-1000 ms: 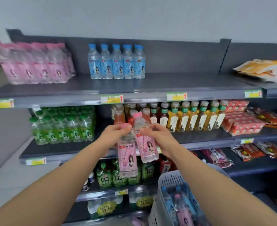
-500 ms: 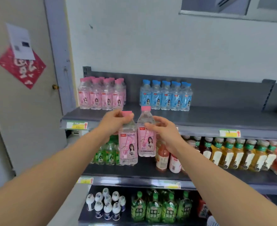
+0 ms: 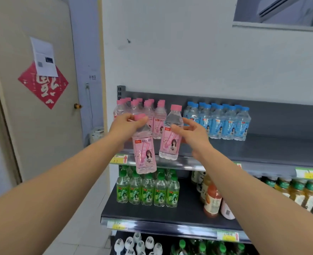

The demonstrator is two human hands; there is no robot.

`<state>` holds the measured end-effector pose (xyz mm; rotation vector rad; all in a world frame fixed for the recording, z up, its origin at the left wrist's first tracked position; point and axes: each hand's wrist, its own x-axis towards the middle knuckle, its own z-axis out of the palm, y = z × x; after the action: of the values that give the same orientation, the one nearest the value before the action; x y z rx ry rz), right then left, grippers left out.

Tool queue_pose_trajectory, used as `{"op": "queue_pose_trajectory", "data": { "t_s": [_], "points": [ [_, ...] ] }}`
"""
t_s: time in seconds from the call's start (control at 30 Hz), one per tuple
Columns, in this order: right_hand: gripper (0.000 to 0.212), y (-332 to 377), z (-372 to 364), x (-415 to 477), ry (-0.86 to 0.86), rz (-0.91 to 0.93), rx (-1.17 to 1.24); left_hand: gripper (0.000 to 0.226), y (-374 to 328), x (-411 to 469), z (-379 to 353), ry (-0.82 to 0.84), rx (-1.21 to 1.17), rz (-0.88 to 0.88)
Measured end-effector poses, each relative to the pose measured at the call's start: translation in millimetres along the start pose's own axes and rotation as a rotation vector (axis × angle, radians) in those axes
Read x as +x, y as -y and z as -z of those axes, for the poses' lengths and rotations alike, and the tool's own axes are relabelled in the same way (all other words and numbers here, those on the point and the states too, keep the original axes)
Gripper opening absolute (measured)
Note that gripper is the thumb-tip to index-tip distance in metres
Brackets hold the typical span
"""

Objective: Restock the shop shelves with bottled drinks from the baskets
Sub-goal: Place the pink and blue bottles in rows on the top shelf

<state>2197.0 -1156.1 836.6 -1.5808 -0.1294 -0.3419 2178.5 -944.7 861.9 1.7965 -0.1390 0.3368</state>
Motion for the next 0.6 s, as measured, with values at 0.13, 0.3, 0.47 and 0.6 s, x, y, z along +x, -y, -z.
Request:
{"op": "queue_pose_trajectory", "data": {
  "t_s": [0.13, 0.3, 0.47, 0.6],
  "points": [
    [0.068, -10.9, -6.9, 37.9, -0.001, 0.005, -0.018, 0.028, 1.3, 27.7, 0.3, -0.016, -0.026, -0.015],
    [0.066, -31.9, -12.4, 87.0, 0.018, -0.017, -0.047, 0.032, 2.0, 63.3, -1.6, -0.072, -0.014, -0.028],
    [0.053, -52.9, -22.9, 121.4, 0.049, -0.040, -0.067, 0.032, 4.4, 91.1, -3.2, -0.125, -0.019, -0.027],
    [0.061, -61.8, -27.9, 136.8, 0.068, -0.027, -0.071, 0.032, 8.9, 106.7, -5.1, -0.140, 0.007, -0.024]
  ]
}}
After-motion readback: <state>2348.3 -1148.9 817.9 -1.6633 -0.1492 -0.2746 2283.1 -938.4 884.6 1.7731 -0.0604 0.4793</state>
